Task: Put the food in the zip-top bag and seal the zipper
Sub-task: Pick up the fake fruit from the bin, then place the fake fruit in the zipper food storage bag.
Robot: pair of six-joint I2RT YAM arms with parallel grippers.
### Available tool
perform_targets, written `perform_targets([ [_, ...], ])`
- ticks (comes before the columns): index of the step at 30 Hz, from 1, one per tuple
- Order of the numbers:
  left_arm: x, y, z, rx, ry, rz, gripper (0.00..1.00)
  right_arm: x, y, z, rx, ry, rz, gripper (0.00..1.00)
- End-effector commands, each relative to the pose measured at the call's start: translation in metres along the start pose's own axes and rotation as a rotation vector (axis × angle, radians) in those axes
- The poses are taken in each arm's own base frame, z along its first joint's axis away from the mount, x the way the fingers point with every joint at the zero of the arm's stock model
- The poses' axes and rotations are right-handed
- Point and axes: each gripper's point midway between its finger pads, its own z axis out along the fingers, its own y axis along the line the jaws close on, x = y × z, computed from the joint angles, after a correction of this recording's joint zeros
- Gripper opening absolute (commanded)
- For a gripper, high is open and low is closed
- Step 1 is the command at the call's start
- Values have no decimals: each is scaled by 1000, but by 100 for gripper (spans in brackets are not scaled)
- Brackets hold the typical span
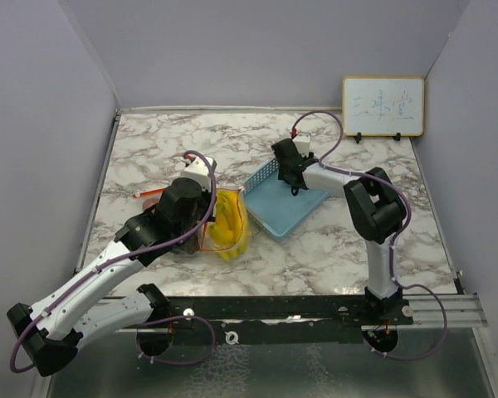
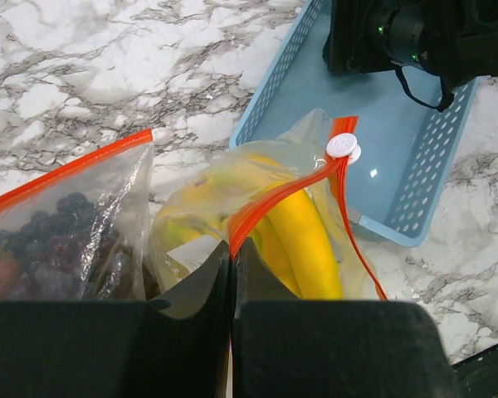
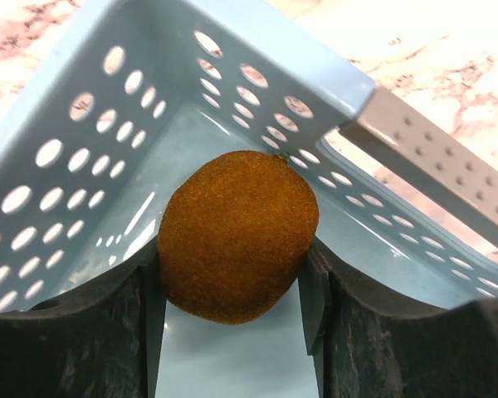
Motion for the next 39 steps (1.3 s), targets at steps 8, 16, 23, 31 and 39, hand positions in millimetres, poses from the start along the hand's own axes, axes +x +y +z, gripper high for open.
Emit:
perform_targets([
  [8,-3,2,2,-16,-2,13,0,-38,79,-199,-723,-191,-215,19],
  [16,-4,0,1,-11,-10,-6,0,-28,99,-383,-1411,-350,-207,22],
  [23,-9,-7,-1,26,-28,-37,0,-1,128,-399,-1520,-259,-149,23],
  [31,-19,0,-11,2,-80,-77,0,28,145,-381,-1417,-168,-55,23],
  [39,-16,3,-13,-3,-93,-102,0,39,120,-322,-1047,-83,-54,43],
])
